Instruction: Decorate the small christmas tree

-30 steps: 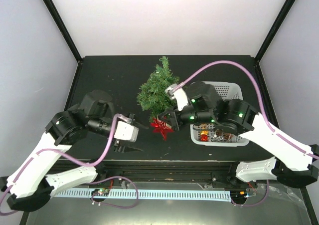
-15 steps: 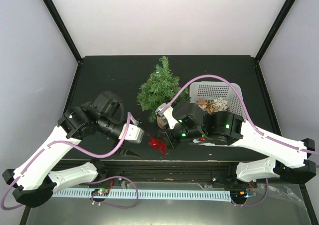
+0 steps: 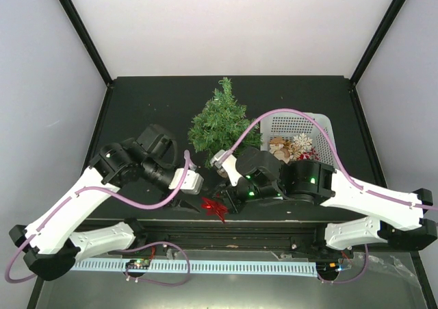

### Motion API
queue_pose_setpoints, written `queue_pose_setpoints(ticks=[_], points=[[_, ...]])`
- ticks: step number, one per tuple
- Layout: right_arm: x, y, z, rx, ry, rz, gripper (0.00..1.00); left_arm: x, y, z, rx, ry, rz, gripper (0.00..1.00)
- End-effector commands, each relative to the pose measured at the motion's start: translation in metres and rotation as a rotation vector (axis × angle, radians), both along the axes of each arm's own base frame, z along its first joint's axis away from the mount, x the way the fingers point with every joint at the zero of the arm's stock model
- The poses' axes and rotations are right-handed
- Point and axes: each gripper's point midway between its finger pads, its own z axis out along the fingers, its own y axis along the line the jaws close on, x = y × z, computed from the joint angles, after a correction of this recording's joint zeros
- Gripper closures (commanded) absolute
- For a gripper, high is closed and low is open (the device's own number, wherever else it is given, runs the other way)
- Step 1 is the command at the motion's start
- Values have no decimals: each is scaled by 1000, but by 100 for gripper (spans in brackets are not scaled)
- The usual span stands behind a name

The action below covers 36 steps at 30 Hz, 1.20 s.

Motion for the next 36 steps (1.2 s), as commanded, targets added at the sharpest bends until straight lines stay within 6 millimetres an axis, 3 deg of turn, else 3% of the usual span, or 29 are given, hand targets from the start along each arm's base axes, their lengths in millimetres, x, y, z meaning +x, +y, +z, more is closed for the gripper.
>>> queue_pose_setpoints(ticks=[1,13,20,25,31,33,36], points=[[1,5,-3,8,-3,-14,99,-9,-5,6,-27,54,-58,40],[0,4,-11,0,10,-26,99,-27,-4,1,28,210,-172,84],[-1,7,-10,9,17,-22,99,-32,-4,-4,48,259,-207,98],[0,6,-14,-1,18,-28,99,-33,-4,-4,41,261,-211,98],[4,-1,-6,24,-12,-51,96,-31,-7,-4,33,265,-203,98],[7,-6,4,53,-32,-71,90,-32,-7,-4,23,272,-206,98],[13,-19,23,103,-74,-113,71,-32,-9,-4,10,278,-195,98]])
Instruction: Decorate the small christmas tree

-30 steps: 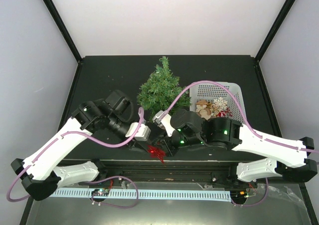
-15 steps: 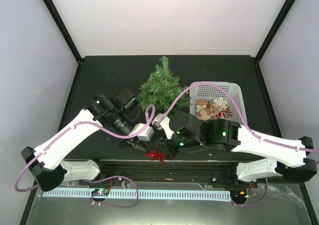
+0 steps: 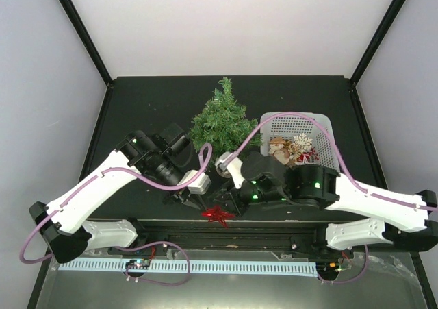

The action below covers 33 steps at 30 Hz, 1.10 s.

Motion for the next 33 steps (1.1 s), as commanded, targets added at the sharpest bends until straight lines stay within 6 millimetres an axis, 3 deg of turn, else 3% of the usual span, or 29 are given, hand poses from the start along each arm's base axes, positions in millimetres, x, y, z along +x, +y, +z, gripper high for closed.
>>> queue_pose_setpoints(ticks=[1,5,10,17,24,27,33], points=[[18,-23,44,128,-108,-104,62,-10,-1,11,-60,33,-17,98],[23,-43,71,227,-157,-154,52,-8,-4,12,-85,16,9,98],[27,-57,85,313,-188,-192,50,3,-6,30,-145,-30,75,99],[33,-33,83,357,-232,-185,51,41,-3,90,-335,-133,262,98],[48,-29,125,483,-373,-238,52,62,4,144,-524,-15,322,99],[54,-33,142,521,-429,-267,52,63,6,158,-581,28,284,98],[59,-27,154,520,-481,-273,58,60,6,159,-572,106,235,98]])
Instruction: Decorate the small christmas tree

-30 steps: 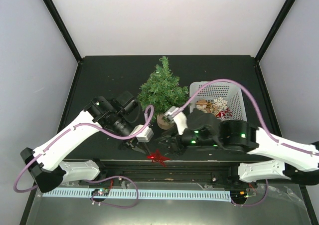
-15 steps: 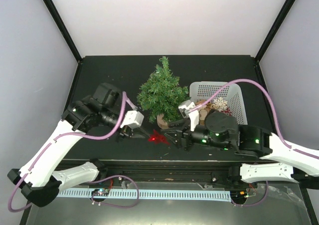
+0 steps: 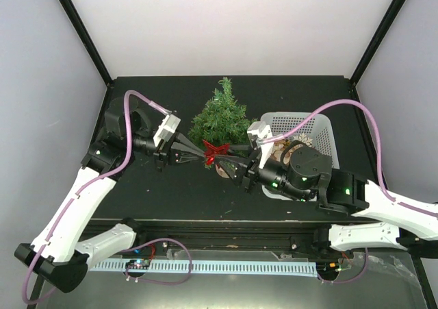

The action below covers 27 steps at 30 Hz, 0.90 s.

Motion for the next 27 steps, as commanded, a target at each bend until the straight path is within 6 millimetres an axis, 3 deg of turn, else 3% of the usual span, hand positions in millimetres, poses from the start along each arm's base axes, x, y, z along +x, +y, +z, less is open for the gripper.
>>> queue_pose_setpoints(ticks=[1,5,12,15,17,20,22,27], points=[[10,0,29,50,-76,-52,61,-15,5,20,-45,5,-111,98],[10,2,32,55,-81,-53,78,-17,6,20,-46,6,-121,98],[12,-2,29,56,-66,-66,98,-17,6,18,-46,5,-119,98],[14,-7,33,57,-74,-91,99,-12,4,16,-45,6,-99,98],[17,-10,37,45,-84,-110,99,-4,2,13,-39,9,-58,87],[24,-16,53,-2,-109,-156,99,11,5,11,-31,1,17,49],[32,-16,62,-53,-128,-197,99,24,8,10,-25,0,66,33],[64,-27,95,-147,-155,-339,99,59,18,6,-4,-27,240,19]])
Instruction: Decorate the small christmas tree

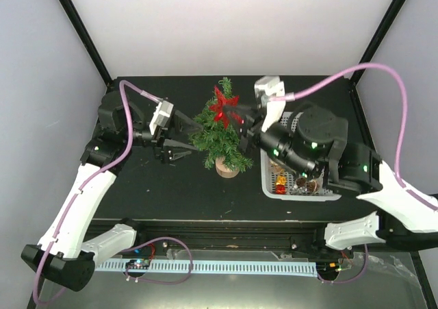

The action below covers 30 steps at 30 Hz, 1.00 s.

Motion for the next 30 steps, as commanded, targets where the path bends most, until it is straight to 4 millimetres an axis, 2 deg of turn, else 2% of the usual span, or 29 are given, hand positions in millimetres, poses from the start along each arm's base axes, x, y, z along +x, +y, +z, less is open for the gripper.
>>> queue_pose_setpoints(ticks=[1,6,9,12,17,23,30], points=[[33,-20,15,-138,-37,-179,99,31,8,2,29,-60,177,19],[53,-26,47,-189,-108,-287,99,72,22,-6,143,-176,450,17],[68,-26,51,-209,-116,-325,99,93,37,-6,207,-259,606,18],[85,-24,43,-239,-102,-366,99,104,45,-9,252,-297,674,18],[101,-13,25,-308,-95,-399,99,115,50,-21,296,-305,715,18],[105,-10,30,-300,-118,-410,99,120,51,-30,314,-303,727,18],[103,-21,40,-276,-130,-429,99,121,49,-34,312,-286,716,18]])
